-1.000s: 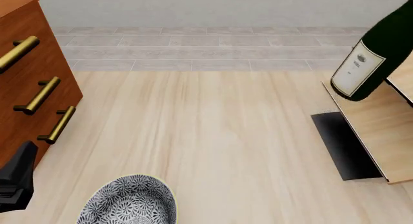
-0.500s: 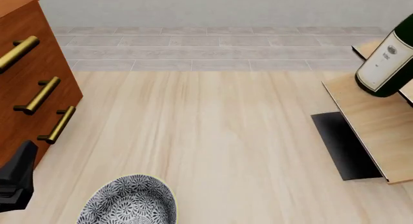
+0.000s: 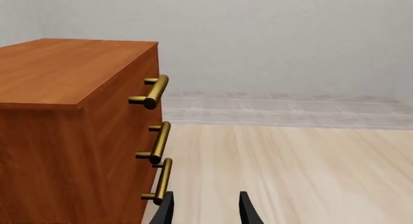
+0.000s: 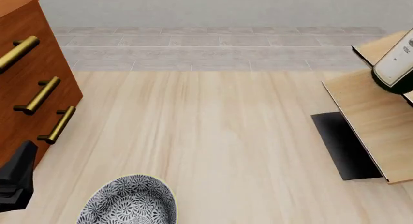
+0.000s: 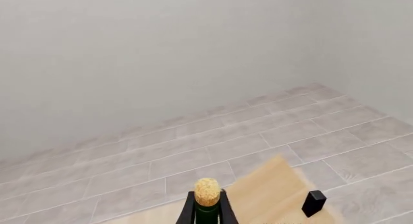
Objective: Put the wine bottle on the wine rack.
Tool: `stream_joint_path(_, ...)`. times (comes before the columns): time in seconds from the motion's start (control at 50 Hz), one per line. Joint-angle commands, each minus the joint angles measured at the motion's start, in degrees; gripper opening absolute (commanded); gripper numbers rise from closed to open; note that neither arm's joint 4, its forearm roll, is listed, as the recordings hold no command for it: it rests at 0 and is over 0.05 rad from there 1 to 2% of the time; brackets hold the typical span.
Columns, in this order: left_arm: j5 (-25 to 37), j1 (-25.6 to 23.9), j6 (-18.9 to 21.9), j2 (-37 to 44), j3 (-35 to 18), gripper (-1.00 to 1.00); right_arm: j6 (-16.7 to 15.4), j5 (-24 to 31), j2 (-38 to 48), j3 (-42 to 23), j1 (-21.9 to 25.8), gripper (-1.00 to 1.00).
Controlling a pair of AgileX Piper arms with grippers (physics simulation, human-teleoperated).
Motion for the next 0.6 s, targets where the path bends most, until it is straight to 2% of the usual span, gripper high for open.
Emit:
stream_joint_path(0.02,-0.02,0.02,0.10,0.00,0.00,1.00,3.56,-0.04,0.40,-1.27,-3.63,-1.00)
stream_joint_path(0.18,0.06,0.09,-0.05,0.00,0.00,1.00,4.99,0.04,0.43,-0.89,-6.19,-1.00)
stream_joint_path(0.6,-0.18,0.29,-0.34,-0.01,0.00,1.00,4.85,-1.02,3.05,-0.86,-9.94,-1.00)
